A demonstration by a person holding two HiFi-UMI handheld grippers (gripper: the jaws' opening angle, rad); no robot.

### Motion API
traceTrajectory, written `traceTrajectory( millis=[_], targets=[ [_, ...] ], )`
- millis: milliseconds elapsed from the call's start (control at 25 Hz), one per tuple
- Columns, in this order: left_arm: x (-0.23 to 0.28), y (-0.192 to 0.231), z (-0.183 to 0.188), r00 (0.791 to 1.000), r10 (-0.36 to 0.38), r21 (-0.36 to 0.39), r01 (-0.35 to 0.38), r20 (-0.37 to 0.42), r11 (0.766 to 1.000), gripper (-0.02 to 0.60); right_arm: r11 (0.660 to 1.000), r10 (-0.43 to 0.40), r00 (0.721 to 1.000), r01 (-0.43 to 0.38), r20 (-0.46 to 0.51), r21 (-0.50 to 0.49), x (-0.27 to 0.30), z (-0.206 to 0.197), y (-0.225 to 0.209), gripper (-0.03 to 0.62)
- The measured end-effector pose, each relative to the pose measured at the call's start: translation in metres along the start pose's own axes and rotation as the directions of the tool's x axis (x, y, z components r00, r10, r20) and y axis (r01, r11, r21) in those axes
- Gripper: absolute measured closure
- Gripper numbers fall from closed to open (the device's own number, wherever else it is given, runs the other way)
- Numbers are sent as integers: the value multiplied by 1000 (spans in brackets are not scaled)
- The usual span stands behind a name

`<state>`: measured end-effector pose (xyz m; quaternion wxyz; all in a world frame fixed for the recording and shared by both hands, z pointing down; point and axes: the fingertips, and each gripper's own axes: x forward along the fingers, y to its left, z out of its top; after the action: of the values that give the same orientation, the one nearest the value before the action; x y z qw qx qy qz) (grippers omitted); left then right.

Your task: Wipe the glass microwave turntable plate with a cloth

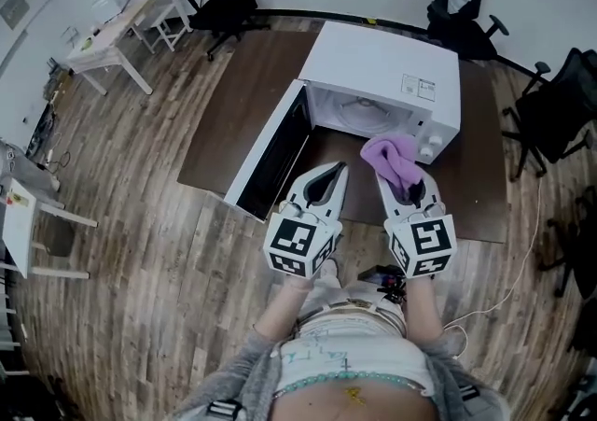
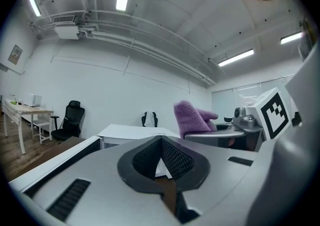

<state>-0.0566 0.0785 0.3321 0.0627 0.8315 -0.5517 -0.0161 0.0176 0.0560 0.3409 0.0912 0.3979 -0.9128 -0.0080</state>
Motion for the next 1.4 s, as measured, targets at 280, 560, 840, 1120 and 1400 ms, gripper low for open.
traceTrajectory(
  millis=[280,560,840,1120,1400],
  targets=[
    [22,7,-8,996,-90,-19,90,-26,996,571,997,-75,996,76,-42,34,12,-13,-12,479],
    [46,13,-15,993,-111,-39,109,-43,993,571,996,-67,996,71,-64,53,32,-21,-25,479],
    [86,31,-10,996,-56,-19,55,-69,998,571,999,11,999,-8,-51,47,72,-13,-52,477],
    [134,39,5,997,-10,-2,9,-81,1000,571,996,87,995,-85,-45,36,104,1,-89,477],
    [167,37,7,997,19,-1,-19,-69,1000,571,990,138,989,-137,-46,29,117,-3,-113,479]
  ],
)
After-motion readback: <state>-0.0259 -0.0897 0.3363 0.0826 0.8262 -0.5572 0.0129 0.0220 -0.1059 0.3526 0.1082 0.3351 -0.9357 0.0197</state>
